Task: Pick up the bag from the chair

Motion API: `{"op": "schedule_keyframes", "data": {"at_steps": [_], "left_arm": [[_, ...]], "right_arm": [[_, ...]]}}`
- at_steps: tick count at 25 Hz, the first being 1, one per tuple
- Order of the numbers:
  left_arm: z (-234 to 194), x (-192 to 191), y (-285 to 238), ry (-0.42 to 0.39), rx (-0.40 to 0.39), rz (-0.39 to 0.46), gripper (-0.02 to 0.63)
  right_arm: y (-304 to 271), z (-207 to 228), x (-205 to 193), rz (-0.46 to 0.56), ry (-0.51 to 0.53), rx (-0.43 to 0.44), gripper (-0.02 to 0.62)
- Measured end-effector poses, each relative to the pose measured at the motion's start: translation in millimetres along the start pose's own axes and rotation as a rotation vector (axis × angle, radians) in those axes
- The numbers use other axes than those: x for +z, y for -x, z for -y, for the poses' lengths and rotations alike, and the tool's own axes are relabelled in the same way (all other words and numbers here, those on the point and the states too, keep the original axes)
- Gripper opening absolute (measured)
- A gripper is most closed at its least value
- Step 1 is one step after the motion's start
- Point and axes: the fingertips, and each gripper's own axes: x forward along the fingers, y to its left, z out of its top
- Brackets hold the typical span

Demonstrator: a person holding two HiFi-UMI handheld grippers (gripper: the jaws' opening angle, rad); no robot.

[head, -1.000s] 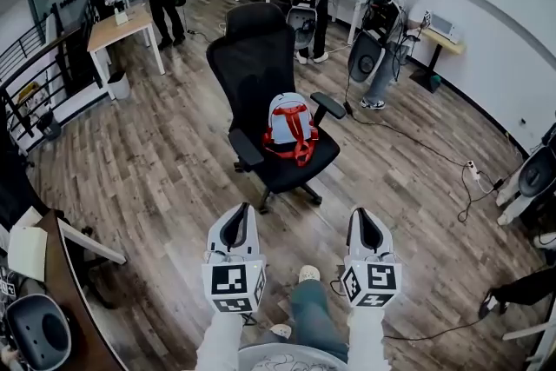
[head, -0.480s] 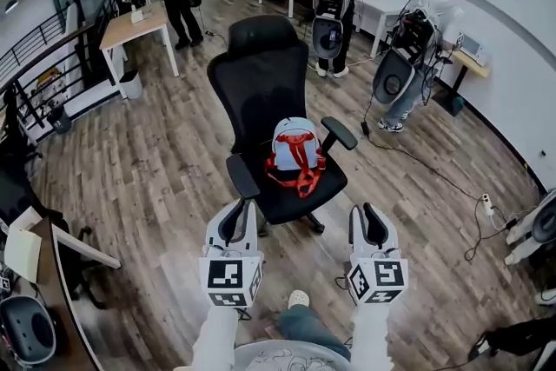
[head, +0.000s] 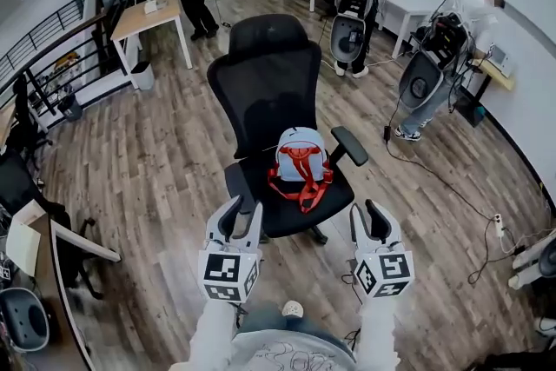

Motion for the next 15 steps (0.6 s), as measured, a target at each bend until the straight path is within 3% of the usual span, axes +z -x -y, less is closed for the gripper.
{"op": "schedule_keyframes", "data": {"at_steps": [4, 15], "left_arm": [[-5.3, -8.6, -26.1, -0.032, 0.003, -0.039, 0.12], [-29.7, -30.1, -117.4, -0.012, -0.014, -0.081, 0.141]], "right_arm": [[-24.7, 17.5, -12.1, -0.033, -0.003, 0.007, 0.124], [-108.6, 54.6, -37.7, -0.088, -0.012, 0.03, 0.16]]}}
